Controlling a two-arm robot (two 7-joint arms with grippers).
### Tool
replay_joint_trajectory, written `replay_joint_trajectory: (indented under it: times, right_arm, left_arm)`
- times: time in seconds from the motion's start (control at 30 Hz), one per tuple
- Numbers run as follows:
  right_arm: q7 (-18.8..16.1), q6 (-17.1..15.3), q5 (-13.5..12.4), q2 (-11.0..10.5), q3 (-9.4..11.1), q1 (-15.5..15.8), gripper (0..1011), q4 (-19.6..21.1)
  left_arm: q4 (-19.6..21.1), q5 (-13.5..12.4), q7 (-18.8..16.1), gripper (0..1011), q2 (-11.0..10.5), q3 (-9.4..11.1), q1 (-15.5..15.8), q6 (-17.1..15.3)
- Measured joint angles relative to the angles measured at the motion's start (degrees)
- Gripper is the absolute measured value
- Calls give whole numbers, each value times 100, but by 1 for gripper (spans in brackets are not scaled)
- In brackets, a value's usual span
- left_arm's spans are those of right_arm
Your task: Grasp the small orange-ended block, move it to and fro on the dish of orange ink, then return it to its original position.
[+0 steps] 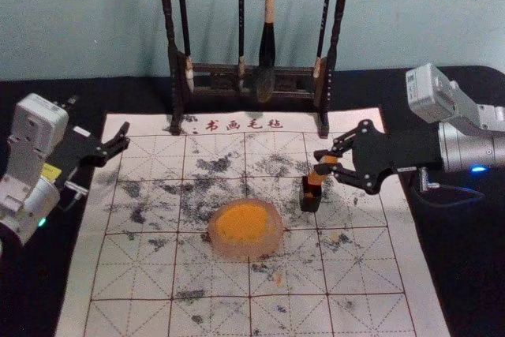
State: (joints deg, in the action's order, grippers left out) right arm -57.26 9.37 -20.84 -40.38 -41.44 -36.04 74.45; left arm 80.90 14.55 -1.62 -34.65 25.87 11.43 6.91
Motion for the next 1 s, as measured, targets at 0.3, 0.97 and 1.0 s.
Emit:
replay_joint_trajectory:
  times: [0.3,0.97,1.0]
  right_arm:
    - [-25,18,132,103,-22,-30,132,-241]
    - [-58,88,243,370,-56,-148,132,-650]
    - [-60,91,249,378,-59,-153,132,-664]
  left_arm:
    - [0,0,0,1001,0,0,0,0]
    - [0,0,0,1001,0,0,0,0]
    - [0,0,0,1001,0,0,0,0]
